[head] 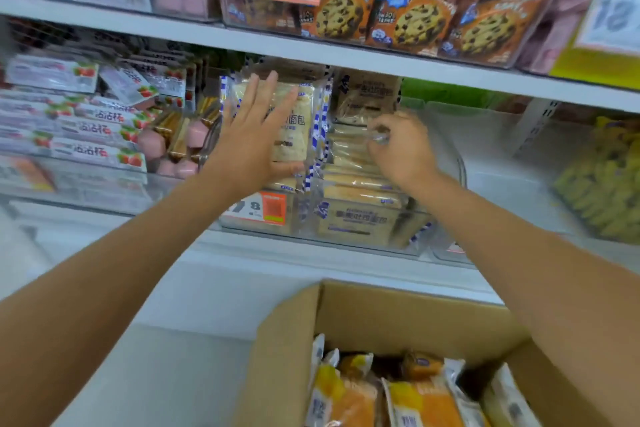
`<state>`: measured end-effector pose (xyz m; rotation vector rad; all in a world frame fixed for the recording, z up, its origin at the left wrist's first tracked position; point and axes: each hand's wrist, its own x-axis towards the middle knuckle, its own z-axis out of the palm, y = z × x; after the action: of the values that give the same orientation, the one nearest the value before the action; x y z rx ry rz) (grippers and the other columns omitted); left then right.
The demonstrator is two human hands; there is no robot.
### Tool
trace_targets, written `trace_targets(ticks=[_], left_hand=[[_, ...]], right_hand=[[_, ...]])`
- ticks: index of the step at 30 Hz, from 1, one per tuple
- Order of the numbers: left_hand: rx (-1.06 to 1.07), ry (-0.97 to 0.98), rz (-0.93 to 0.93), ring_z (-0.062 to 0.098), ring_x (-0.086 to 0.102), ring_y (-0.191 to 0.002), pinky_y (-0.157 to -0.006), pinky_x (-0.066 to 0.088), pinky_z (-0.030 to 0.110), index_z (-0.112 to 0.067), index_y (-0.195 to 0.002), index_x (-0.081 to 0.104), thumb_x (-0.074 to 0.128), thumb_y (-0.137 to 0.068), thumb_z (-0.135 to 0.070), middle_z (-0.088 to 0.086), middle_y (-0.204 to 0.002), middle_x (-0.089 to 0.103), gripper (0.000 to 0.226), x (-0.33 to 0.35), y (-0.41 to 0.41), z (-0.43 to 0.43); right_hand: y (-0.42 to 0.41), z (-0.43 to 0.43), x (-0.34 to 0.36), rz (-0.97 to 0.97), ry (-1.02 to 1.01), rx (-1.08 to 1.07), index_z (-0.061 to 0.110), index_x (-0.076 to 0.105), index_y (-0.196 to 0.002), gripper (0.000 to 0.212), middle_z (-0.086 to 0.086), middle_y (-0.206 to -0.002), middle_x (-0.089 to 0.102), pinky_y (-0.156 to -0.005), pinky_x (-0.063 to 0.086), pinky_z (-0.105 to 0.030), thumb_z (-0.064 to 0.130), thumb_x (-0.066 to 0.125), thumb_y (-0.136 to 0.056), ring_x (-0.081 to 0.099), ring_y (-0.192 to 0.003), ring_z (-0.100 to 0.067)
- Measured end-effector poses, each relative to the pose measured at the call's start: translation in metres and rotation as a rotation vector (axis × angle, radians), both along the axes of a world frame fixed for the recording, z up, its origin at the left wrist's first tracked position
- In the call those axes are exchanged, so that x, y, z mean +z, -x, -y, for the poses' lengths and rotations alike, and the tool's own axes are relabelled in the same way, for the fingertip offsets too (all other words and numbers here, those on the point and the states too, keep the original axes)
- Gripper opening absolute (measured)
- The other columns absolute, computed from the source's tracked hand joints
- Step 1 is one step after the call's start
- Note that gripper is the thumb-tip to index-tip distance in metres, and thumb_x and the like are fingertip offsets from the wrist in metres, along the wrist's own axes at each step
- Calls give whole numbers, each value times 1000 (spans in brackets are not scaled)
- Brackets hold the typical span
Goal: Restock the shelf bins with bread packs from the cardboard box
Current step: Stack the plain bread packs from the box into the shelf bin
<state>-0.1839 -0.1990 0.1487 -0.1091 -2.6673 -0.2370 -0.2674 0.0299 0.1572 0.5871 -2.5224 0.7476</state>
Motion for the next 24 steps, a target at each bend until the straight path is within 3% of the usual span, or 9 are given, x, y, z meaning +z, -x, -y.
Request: trace_targets(ticks=[2,4,6,8,11,15,19,21,24], left_hand=[[43,-24,28,25,-8,-151,-118,9,59,-32,-156,4,71,-77,-57,3,-165,-7,106,3,-12,-2],[74,-47,4,30,18,-148,-114,27,57,-29,-153,26,72,-81,-51,8,-161,21,88,2,-31,-14],[39,-46,-71,35,45,-127,-99,42,51,-19,-136,52,71,-84,-38,12,-137,52,59,-5,-52,-36],[-23,-135,-31,32,56,-105,-86,47,44,-14,-116,62,70,-85,-28,10,-111,64,36,-21,-76,-63],[-89,-381,234,18,59,-78,-75,51,37,-19,-102,62,68,-89,-29,-3,-89,63,18,-55,-113,-109],[-129,-566,581,13,62,-92,-87,49,28,-17,-108,65,66,-92,-30,0,-100,68,21,-114,-139,-166],[-71,-615,679,8,58,-98,-79,39,21,-17,-116,64,62,-95,-30,-5,-108,67,25,-160,-145,-193],[4,-641,700,9,58,-100,-72,38,18,-18,-118,63,60,-96,-29,-5,-109,65,25,-175,-145,-194],[147,-701,729,12,59,-96,-62,40,16,-17,-119,62,57,-96,-26,-4,-111,62,25,-193,-144,-194]], right_hand=[[-28,-6,-3,-40,10,16,15,71,-96,14,-8,-99,65,-81,49,-34,12,64,-84,59,-94,-25],[-61,-14,-8,-40,24,19,14,71,-88,11,-2,-88,62,-72,47,-32,11,61,-83,58,-83,-20],[-92,-26,-20,10,64,27,13,70,-86,11,3,-82,59,-67,44,-29,9,59,-83,56,-76,-16],[-118,-41,-43,143,96,85,12,69,-87,11,1,-82,62,-68,47,-30,8,60,-84,58,-75,-17],[-153,-74,-91,445,53,109,17,68,-95,12,4,-87,63,-74,50,-31,11,60,-87,57,-78,-13],[-189,-143,-163,787,-59,48,19,69,-103,16,5,-94,65,-76,47,-24,14,61,-90,61,-89,-12],[-229,-184,-235,1133,-59,20,18,67,-100,10,4,-92,61,-65,44,-22,22,66,-91,57,-79,-10],[-248,-172,-259,1313,45,63,13,68,-96,14,1,-92,64,-77,52,-31,26,68,-89,58,-82,-10],[-270,-131,-286,1458,104,107,0,64,-108,46,-16,-103,63,-89,49,-42,40,70,-86,60,-87,-19]])
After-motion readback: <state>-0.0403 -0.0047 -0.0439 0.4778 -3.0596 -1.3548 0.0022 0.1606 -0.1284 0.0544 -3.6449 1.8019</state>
